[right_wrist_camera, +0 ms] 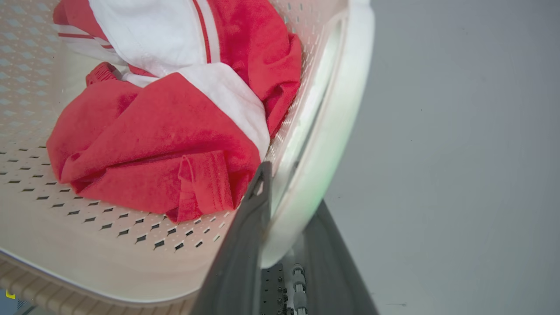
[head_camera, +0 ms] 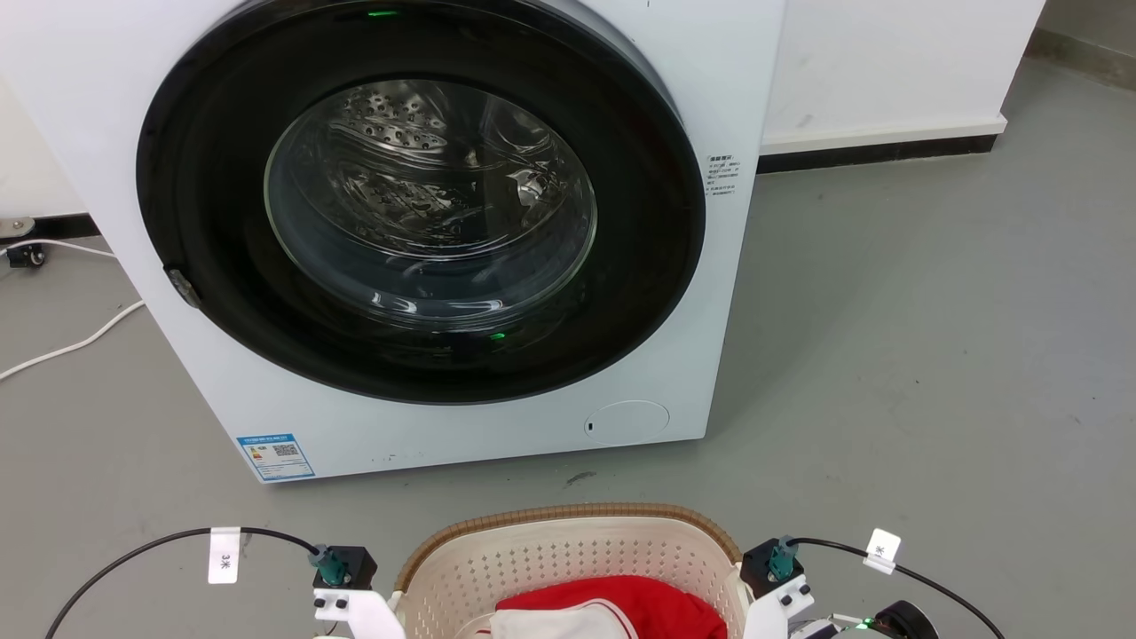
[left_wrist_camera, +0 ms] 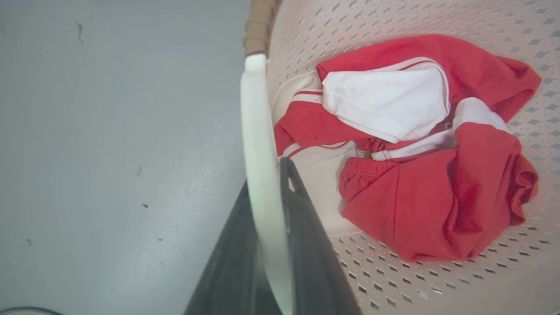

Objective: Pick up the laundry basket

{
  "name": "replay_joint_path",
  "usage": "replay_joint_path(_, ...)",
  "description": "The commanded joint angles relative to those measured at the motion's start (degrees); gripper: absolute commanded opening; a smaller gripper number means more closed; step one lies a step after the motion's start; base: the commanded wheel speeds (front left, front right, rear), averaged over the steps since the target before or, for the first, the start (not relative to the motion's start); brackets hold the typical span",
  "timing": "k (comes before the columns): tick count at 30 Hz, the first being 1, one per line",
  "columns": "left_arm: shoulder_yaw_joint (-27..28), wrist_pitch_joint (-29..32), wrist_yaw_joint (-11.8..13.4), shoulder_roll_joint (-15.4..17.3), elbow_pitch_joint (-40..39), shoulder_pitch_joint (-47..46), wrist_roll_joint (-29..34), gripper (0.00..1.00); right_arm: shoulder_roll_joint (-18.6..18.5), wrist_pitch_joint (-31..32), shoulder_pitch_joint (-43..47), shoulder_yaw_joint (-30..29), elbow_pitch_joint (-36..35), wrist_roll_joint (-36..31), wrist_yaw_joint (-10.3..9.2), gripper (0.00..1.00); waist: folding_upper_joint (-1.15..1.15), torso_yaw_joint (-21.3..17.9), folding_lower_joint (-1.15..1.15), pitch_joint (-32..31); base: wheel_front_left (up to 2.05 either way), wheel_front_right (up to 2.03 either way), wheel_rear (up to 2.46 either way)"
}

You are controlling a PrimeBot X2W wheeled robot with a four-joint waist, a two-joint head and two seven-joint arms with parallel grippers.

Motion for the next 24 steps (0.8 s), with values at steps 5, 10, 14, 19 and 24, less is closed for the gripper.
replay_joint_path(5,-0.8,-0.7,0.1,1.1,0.4,-1.1,-1.0,0.00,-0.8,-0.1,-0.6,1.3,0.6,0.7,-0.04,0.00,-0.01,0.0,0.00,0.0,0.00,0.00,0.00)
replay_joint_path(10,-1.5,-0.9,0.1,1.1,0.5,-1.0,-1.7,0.00,-0.8,-0.2,-0.7,1.9,0.7,1.5,-0.04,0.00,-0.01,-0.1,0.00,-0.1,0.00,0.00,0.00)
replay_joint_path(14,-2.1,-1.0,0.1,1.1,0.6,-1.0,-2.2,0.00,-0.9,-0.2,-0.8,2.4,0.7,2.0,-0.04,0.00,-0.01,-0.1,0.00,-0.1,0.00,0.00,0.00)
replay_joint_path(19,-2.8,-1.1,0.1,1.1,0.8,-1.2,-2.9,0.00,-1.0,-0.3,-0.7,3.0,0.8,2.8,-0.04,0.00,-0.01,0.0,0.00,0.0,0.00,0.00,0.00)
replay_joint_path(24,-3.5,-1.4,0.1,1.2,0.9,-1.2,-3.4,0.00,-1.0,-0.4,-0.7,3.6,0.9,3.5,-0.04,0.00,-0.01,0.0,0.00,-0.1,0.00,0.00,0.00)
